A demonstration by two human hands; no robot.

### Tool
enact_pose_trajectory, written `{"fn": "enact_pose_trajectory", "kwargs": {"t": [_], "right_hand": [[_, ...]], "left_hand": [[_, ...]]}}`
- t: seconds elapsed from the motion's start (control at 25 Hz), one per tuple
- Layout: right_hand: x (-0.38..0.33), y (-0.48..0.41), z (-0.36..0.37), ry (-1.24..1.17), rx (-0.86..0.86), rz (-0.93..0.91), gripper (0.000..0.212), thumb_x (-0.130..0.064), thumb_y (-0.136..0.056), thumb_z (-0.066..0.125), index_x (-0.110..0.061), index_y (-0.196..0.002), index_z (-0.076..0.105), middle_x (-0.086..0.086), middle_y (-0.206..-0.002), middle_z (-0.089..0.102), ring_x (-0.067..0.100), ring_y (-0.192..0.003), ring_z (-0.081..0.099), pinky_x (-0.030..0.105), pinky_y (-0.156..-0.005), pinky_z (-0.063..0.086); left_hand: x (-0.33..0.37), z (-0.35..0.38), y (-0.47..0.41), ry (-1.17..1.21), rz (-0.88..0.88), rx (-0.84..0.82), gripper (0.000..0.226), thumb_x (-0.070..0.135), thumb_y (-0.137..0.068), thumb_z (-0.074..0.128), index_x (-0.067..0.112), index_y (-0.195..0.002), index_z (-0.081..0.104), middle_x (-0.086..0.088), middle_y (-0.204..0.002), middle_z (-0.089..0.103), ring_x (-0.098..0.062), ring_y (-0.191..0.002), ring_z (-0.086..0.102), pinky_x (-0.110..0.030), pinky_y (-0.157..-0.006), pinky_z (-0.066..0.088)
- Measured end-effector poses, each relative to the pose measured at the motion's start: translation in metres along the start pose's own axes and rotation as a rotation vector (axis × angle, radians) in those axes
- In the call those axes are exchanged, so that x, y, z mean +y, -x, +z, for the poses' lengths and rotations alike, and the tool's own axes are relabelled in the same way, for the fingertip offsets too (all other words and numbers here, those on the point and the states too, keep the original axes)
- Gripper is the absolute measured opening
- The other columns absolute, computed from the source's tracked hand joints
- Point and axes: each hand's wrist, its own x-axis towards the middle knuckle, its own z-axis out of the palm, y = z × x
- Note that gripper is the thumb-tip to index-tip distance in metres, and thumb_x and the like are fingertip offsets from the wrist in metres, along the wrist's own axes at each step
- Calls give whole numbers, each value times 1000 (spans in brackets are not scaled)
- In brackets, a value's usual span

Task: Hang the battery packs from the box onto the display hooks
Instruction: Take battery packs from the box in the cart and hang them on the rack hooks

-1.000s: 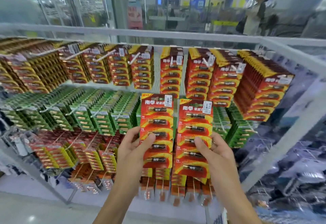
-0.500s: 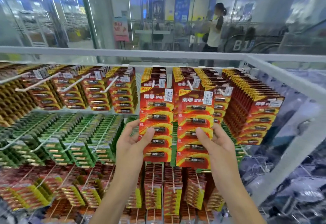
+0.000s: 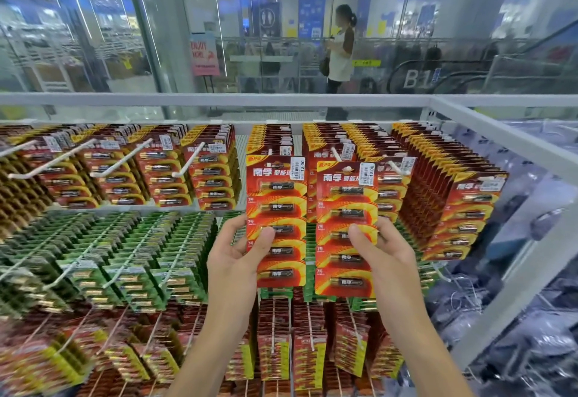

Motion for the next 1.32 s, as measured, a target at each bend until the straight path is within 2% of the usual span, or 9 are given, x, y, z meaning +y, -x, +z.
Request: {"fn": "enact_pose_trajectory", "kwargs": {"t": [0.08,0.28,0.4,0.56,0.8,1.0,1.12,1.24,1.32], "right_hand": [[2,-4,-2,6,-6,5,21,-33,-97,66,-50,-104,57,-50,-90,63,-32,-95,53,7,-89,43],[-6,-5,4,18,-23,0,27,-16,-102,59,-41,-93,51,-46,-61,59,-27,-60,58,-1,-49,43],[4,-9,2,12,-21,-4,20,-20,-102,60,-40,-101,60,-39,-76,69,-17,-78,67,1,-54,46],[-7,-3,9,-1,-25,-1,31,-15,-103,58,-41,-90,46,-47,-55,55,-30,-55,53,-2,-47,41],[-8,-1,10,25,-27,-29,32,-13,-103,57,-40,-90,46,-46,-54,54,-30,-53,52,-3,-47,41],[15,-14,-2,13,-31,-10,26,-22,-100,62,-30,-126,62,-30,-94,75,-16,-82,69,3,-58,49],[13,-15,-2,18,-47,-9,20,-17,-102,59,-36,-104,58,-40,-74,69,-23,-67,63,2,-53,47],[20,-25,-2,38,-18,-11,15,-20,-101,62,-30,-110,66,-16,-98,79,2,-85,76,16,-61,57],[23,-36,1,41,9,5,19,-24,-100,64,-25,-118,68,-6,-105,79,17,-92,78,36,-69,63]], "left_hand": [[-1,0,1,12,5,8,30,20,-93,71,23,-122,63,-8,-105,80,-27,-92,78,-39,-69,65],[-3,-2,2,18,6,10,27,17,-94,69,21,-120,63,-10,-103,80,-30,-89,78,-41,-67,66],[-5,-6,3,15,-1,6,27,17,-94,68,19,-121,63,-10,-104,80,-31,-91,78,-42,-69,65],[-10,-8,3,19,-20,12,29,17,-95,69,19,-123,63,-9,-104,80,-30,-92,78,-40,-69,65],[-14,-9,4,28,2,6,31,18,-94,69,21,-124,62,-7,-104,80,-28,-91,78,-38,-68,65],[-12,-7,-1,17,-11,29,42,26,-88,72,21,-129,61,-7,-107,80,-31,-98,77,-53,-84,62],[-13,-7,-6,23,-26,29,44,28,-87,73,21,-130,61,-5,-106,80,-28,-96,78,-51,-83,63],[-14,-3,-20,-3,-43,24,33,27,-93,71,21,-124,63,-3,-108,80,-22,-94,78,-40,-74,64],[-14,1,-34,-21,-34,26,32,35,-92,75,22,-119,66,-2,-113,78,-24,-102,76,-49,-85,63]]}}
